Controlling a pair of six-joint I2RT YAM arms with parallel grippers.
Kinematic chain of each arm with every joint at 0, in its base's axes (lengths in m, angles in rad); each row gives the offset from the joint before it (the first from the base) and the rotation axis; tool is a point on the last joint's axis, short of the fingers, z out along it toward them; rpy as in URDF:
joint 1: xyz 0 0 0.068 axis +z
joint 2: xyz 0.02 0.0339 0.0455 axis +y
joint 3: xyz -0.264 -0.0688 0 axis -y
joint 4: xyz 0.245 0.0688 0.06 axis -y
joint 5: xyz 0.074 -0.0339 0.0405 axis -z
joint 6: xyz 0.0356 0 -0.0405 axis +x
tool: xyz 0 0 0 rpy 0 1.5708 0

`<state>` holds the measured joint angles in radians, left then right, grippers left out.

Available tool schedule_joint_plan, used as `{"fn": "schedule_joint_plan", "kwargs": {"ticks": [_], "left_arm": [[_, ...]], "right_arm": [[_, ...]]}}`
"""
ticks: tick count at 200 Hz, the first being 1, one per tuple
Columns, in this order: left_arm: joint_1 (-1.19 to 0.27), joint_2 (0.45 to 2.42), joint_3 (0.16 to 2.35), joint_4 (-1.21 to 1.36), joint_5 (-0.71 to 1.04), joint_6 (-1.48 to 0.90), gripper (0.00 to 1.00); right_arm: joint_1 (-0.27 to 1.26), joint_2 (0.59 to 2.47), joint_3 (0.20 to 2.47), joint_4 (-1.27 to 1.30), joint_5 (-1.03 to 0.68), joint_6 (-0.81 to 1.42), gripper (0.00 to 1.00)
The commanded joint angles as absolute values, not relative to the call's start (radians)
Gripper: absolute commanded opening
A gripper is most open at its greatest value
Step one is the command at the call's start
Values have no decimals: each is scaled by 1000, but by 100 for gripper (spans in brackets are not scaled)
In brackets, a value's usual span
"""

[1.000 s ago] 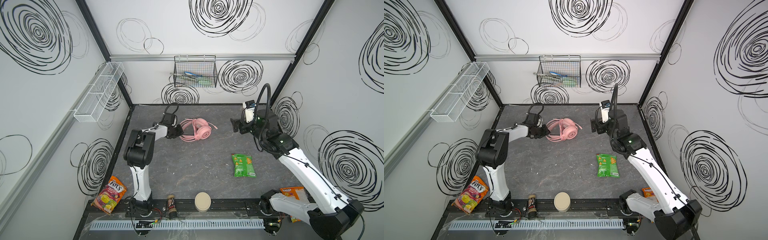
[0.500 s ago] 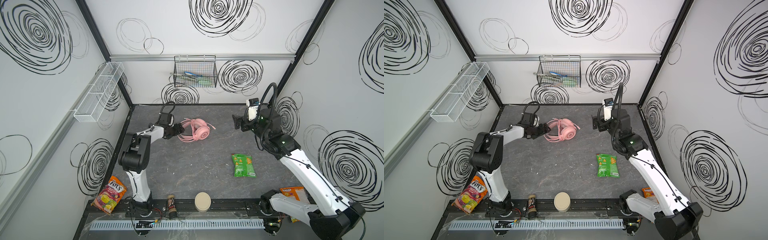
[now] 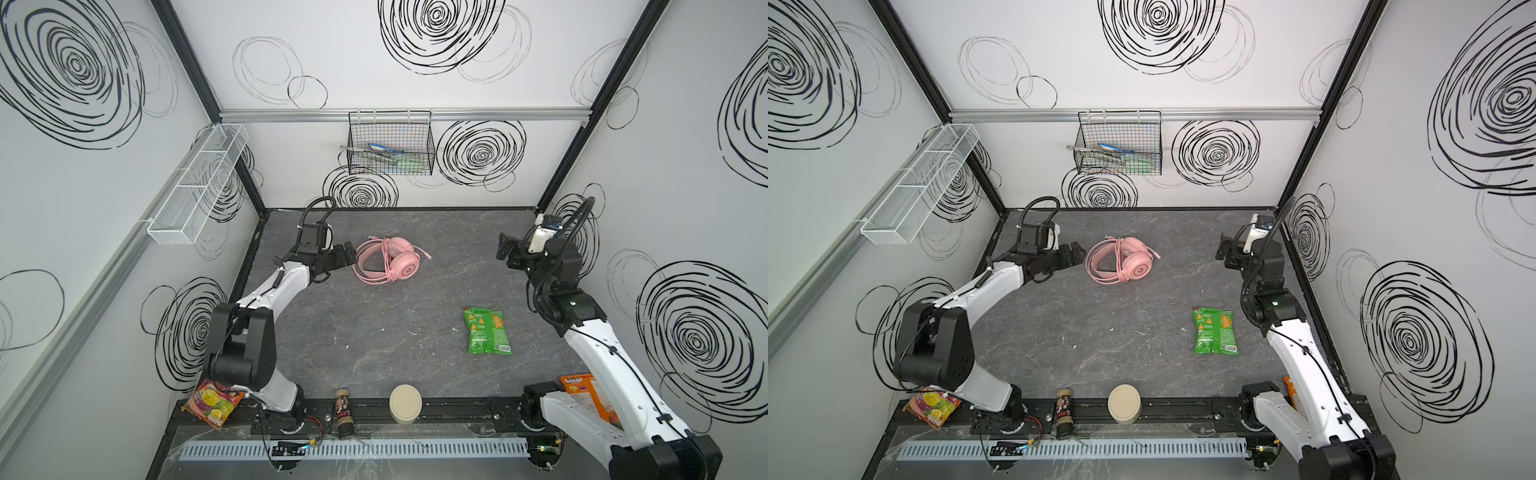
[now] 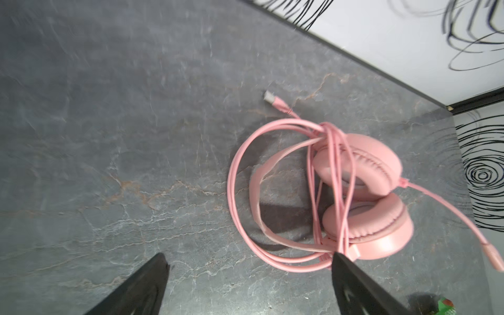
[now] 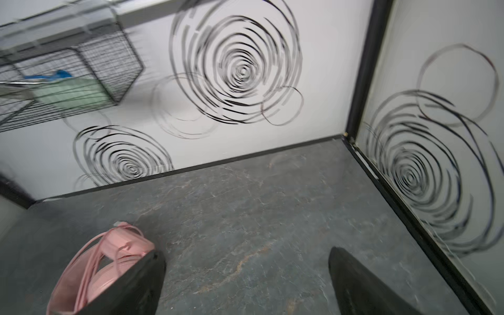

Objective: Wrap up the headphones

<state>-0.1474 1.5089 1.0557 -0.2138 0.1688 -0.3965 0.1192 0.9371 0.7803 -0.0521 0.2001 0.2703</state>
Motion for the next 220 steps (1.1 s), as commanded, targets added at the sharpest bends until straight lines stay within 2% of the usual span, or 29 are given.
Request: {"fn": "schedule_joint_plan", "kwargs": {"ticks": [1,11,36,54,82,100,119,148,184,202,212,220], "left_arm": [[-199,1365,972,-160,45,-325,96],[-198,1279,889,-73,64,-322,96],[-171,1151,754,31,-30,-357,96],[-143,1188,745,17,-114,-382,96],[-115,1258,735,43,-237,-456,96],[-112,1306,695,142,-329,-462,96],[-120,1359,656,258,-414,-433,96],[-149,1404,645,353,-568,-306,96],[-86,1430,626,473,-521,-245,96],[-74,1434,531,701,-500,-136,96],[-59,1428,454,827,-426,-121,96],[-70,1432,422,893,-432,-106,96]], "right_arm": [[37,905,651,61,302,395,97],[-15,891,578,115,292,404,97],[-145,893,473,192,157,397,97],[-160,908,422,230,152,335,97],[-156,950,271,464,110,144,97],[-153,1022,230,580,110,146,97],[-146,1130,284,570,54,220,97],[-73,1264,297,731,76,204,97],[-51,1410,361,867,40,123,97],[-53,1469,378,881,-14,97,97],[-15,1488,360,932,0,56,97],[-8,1471,332,955,21,67,97]]}}
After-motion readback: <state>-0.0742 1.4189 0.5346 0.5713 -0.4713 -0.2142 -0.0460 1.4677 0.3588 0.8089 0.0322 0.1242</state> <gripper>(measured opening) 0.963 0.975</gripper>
